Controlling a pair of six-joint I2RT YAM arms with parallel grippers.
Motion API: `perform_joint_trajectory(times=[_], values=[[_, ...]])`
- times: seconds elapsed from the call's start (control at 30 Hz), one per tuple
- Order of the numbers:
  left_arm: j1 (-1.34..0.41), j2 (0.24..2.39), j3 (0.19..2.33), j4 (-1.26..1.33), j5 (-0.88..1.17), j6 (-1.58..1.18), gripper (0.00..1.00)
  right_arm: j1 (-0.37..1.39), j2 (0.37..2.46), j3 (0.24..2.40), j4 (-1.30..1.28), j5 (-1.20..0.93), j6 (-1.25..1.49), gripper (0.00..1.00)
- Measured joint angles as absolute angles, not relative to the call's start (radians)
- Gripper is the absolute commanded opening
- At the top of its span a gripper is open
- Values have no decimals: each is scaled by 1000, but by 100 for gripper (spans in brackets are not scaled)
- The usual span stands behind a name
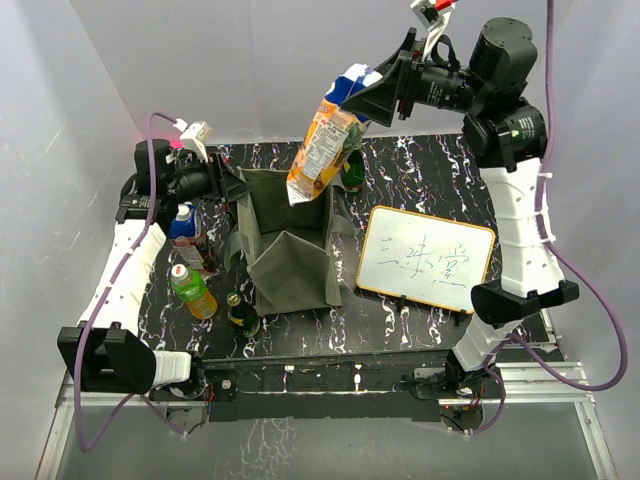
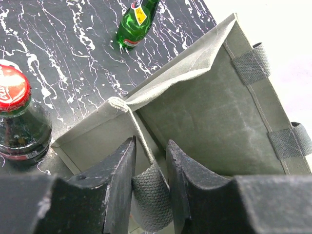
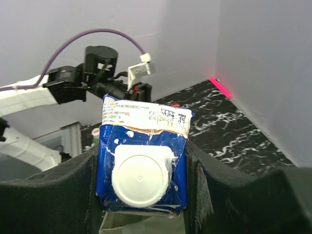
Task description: Place the beverage into the canvas bag
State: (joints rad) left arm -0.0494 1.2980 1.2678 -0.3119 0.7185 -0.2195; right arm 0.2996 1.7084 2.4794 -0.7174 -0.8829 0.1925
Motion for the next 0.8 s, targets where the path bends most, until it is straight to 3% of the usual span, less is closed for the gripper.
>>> perform_joint_trajectory(times=[0.3, 0.53, 0.73, 0.8], values=[[-49, 1296, 1256, -299, 723, -222, 24, 344, 1745, 2362, -570, -942, 251, 8], [-50, 1295, 1256, -299, 725, -226, 17, 442, 1783, 2271, -594, -791, 121, 8], [-50, 1290, 1254, -299, 726, -234, 0, 503, 1788, 2145, -656, -628, -24, 8], [-50, 1283, 1249, -298, 725, -241, 0, 521, 1788, 2098, -668, -579, -68, 8]])
